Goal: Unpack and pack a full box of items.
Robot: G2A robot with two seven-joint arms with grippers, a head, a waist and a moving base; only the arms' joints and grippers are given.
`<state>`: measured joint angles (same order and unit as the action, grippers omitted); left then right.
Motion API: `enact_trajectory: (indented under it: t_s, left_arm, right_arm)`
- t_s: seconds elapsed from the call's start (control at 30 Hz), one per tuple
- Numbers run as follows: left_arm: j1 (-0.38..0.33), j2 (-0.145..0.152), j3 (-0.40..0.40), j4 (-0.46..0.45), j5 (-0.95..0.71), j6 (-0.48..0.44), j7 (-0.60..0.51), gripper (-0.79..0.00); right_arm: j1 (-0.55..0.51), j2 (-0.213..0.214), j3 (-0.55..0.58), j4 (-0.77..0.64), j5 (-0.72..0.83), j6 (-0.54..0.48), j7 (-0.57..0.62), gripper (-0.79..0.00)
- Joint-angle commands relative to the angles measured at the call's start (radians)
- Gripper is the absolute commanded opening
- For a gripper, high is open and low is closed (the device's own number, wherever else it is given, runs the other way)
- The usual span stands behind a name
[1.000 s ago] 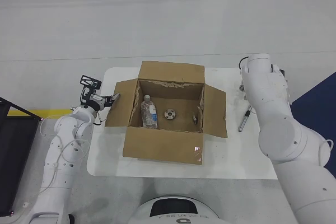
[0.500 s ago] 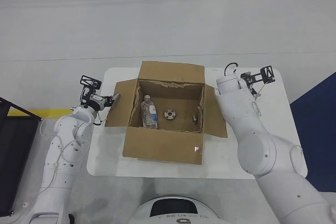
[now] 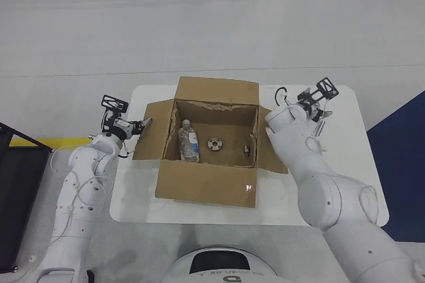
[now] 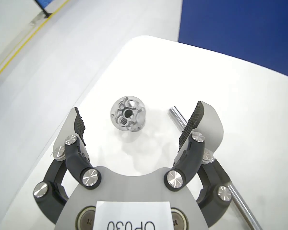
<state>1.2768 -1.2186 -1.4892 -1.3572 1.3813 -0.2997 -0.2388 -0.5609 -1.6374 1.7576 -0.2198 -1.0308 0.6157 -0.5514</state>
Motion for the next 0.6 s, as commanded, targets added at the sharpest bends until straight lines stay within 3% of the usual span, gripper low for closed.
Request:
enact_trajectory:
  t_s: [0.0,0.2,0.3,0.57]
  left_arm:
    - [0.000,0.000,0.000,0.000,0.000,0.000,0.000,0.000]
    - [0.000,0.000,0.000,0.000,0.000,0.000,0.000,0.000]
    - [0.000,0.000,0.000,0.000,0.000,0.000,0.000,0.000]
    - [0.000,0.000,0.000,0.000,0.000,0.000,0.000,0.000]
  right_arm:
    - [-0.031,0.011,-0.026,-0.029,-0.062,-0.058,0.025,0.000]
    - [-0.093,0.045,-0.071,-0.124,-0.194,-0.148,0.183,0.000]
    - [-0.117,0.060,-0.071,-0.179,-0.226,-0.111,0.222,0.000]
    - [-0.157,0.086,-0.101,-0.235,-0.335,-0.132,0.345,0.000]
